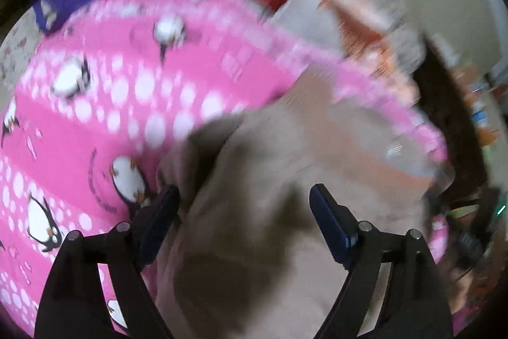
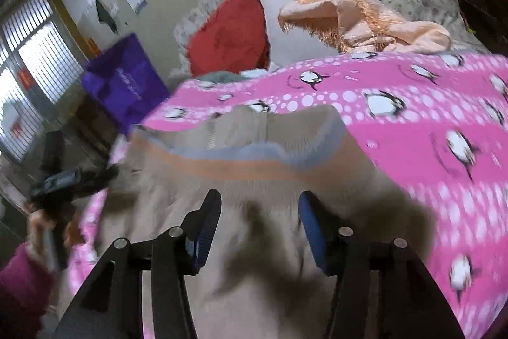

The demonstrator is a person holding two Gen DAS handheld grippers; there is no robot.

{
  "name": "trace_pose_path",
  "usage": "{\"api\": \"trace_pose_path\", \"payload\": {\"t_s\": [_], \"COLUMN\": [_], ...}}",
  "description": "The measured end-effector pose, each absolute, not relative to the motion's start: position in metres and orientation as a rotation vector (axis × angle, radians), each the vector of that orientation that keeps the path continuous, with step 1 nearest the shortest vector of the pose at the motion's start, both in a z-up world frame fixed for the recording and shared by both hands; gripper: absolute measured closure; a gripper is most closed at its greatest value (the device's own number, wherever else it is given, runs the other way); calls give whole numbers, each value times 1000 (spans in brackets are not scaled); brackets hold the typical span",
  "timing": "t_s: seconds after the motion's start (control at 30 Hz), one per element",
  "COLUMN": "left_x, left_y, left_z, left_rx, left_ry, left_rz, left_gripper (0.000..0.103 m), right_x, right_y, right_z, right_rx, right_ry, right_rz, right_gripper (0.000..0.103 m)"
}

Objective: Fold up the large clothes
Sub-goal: 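Lift the hem with both grippers and fold it over toward the collar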

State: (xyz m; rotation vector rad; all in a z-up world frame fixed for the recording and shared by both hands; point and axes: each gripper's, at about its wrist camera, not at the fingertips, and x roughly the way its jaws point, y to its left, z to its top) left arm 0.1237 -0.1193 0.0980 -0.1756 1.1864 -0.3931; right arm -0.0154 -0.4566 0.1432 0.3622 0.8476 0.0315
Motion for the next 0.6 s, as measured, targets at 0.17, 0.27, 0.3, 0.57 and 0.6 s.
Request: {"api": "trace_pose_path", "payload": {"t_s": [0.17, 0.27, 0.3, 0.57, 0.6], "left_x": [138, 128, 123, 72, 67], "left_y": [-109, -94, -91, -53, -51], "left_z": [83, 105, 110, 117, 115], "left_rx": [-225, -239, -226, -168, -168], "left_ry": [1210, 1164, 1149, 1141, 1145], "left_rz": [-365, -429, -445, -543, -554], "left_gripper": [19, 19, 19, 19, 19], "right_x": [33, 21, 18, 77, 87], "right_y": [-470, -454, -444, -349, -346], "right_z": [110, 142, 153, 141, 131], "right_rx": [347, 303, 269, -127, -147], "right_ry": [938, 869, 847, 955, 997], "right_rz": [-138, -35, 22, 325, 331], "right_gripper": [53, 49, 46, 31, 34]}}
